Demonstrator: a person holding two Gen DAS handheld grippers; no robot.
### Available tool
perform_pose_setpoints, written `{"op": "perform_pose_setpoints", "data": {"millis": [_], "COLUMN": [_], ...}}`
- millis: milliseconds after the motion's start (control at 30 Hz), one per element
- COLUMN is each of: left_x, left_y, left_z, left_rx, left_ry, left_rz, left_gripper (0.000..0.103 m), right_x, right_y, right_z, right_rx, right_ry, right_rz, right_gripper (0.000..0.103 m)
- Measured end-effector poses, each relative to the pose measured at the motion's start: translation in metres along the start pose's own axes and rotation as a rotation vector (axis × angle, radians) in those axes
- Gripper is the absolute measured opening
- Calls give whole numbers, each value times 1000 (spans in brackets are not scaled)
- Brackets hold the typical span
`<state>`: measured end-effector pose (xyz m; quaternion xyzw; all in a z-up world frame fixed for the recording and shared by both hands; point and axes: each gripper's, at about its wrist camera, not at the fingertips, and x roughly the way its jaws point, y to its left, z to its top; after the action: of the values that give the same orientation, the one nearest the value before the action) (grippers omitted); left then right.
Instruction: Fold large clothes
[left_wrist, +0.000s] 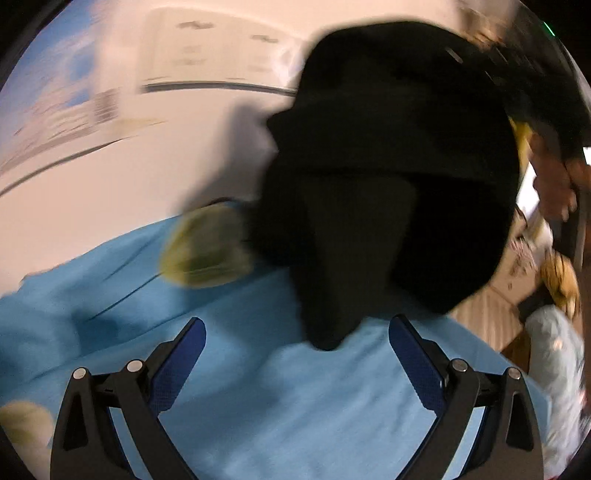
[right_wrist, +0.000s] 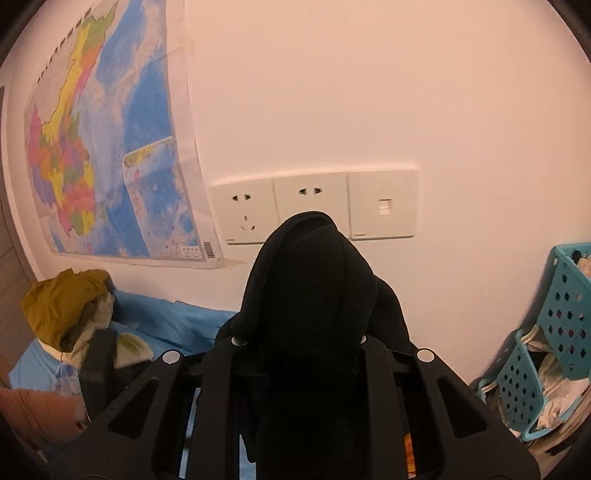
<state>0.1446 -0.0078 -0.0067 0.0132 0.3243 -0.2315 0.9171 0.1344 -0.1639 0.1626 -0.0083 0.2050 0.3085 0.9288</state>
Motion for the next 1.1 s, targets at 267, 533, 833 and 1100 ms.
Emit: {"op": "perform_pose_setpoints", "data": {"millis": [267,533,833,1100], "left_x": [57,-2,-178,-377], "left_y": [3,-22,-40,-63], "left_z": [38,160,228,171], "left_rx": [-10,36,-12,45], "left_ry": [118,-145,-531,-819], "left_rz": [93,181,178,328], "left_gripper": [6,4,4,5], "right_x": [-27,-114,-263,-360], "right_y": [-26,-41,32,112], "right_z": [4,60,140,128], "right_rx": [22,-20,-189,-305], "right_ry": [-41,-183,-465,-564], "right_rz": [-24,-174,-215,-43], "right_gripper": [17,15,14,15]}}
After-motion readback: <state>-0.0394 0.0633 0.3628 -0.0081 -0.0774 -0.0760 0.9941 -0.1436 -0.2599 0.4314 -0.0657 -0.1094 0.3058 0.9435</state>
